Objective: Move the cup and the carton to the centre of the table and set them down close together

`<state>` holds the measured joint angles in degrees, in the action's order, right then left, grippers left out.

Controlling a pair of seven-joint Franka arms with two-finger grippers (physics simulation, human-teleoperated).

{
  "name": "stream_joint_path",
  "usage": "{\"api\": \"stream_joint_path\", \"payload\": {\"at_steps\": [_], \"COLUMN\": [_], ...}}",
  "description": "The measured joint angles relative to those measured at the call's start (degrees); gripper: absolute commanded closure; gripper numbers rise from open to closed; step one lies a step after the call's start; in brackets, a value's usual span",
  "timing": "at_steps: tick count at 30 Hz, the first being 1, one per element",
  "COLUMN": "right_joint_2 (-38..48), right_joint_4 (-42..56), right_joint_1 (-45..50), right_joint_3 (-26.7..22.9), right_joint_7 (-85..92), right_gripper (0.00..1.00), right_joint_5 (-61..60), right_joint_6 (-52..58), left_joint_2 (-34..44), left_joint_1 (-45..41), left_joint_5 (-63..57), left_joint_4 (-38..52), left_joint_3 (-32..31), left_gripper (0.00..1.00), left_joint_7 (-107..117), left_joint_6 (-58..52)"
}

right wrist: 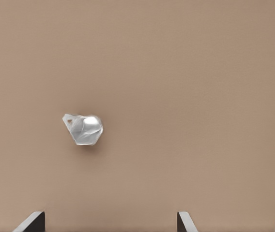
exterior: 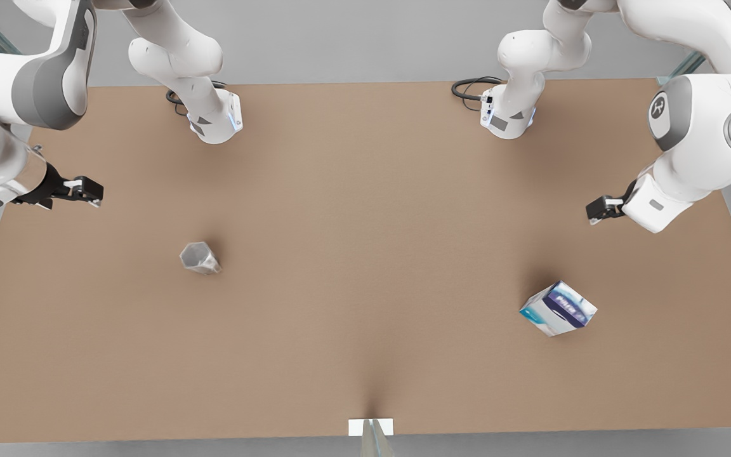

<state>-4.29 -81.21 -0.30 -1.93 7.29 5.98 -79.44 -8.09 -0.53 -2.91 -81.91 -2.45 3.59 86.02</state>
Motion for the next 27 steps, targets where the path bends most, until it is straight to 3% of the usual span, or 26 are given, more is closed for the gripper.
{"api": "stream_joint_path", "payload": {"at_steps": [6, 8, 10, 12, 19, 27], "right_joint_2": [-12.9, -8.3, -7.4, -7.9, -7.3, -10.2], "right_joint_4": [-3.0, -17.6, -23.4, -26.0, -38.4, -41.1], "right_joint_1": [-1.0, -2.1, -3.0, -1.5, -2.1, -3.0], "right_joint_3": [0.1, 0.2, 0.2, 0.3, 0.7, 0.5], "right_joint_7": [-9.4, -16.1, -17.5, -17.5, -22.0, -22.2], "right_gripper": [0.0, 0.0, 0.0, 0.0, 0.0, 0.0], "right_joint_5": [-0.9, -2.9, -4.5, -5.2, -10.4, -17.6], "right_joint_6": [-4.3, -15.8, -19.9, -22.4, -36.4, -41.0], "left_joint_2": [-2.5, -2.2, -2.5, -5.8, -6.6, -6.9], "left_joint_1": [-0.2, 0.0, -0.2, 0.4, 0.9, 0.8], "left_joint_5": [-0.1, -0.2, -0.3, -0.6, -1.6, -1.7], "left_joint_4": [3.5, 3.5, 3.5, 3.5, 3.5, 3.5], "left_joint_3": [-0.1, 0.0, 0.0, 0.3, 0.3, 0.3], "left_gripper": [0.0, 0.0, 0.0, 0.0, 0.0, 0.0], "left_joint_7": [0.7, 0.7, 0.4, 0.6, 0.9, 1.0], "left_joint_6": [0.2, -0.1, 0.4, 0.7, 2.1, 2.7]}}
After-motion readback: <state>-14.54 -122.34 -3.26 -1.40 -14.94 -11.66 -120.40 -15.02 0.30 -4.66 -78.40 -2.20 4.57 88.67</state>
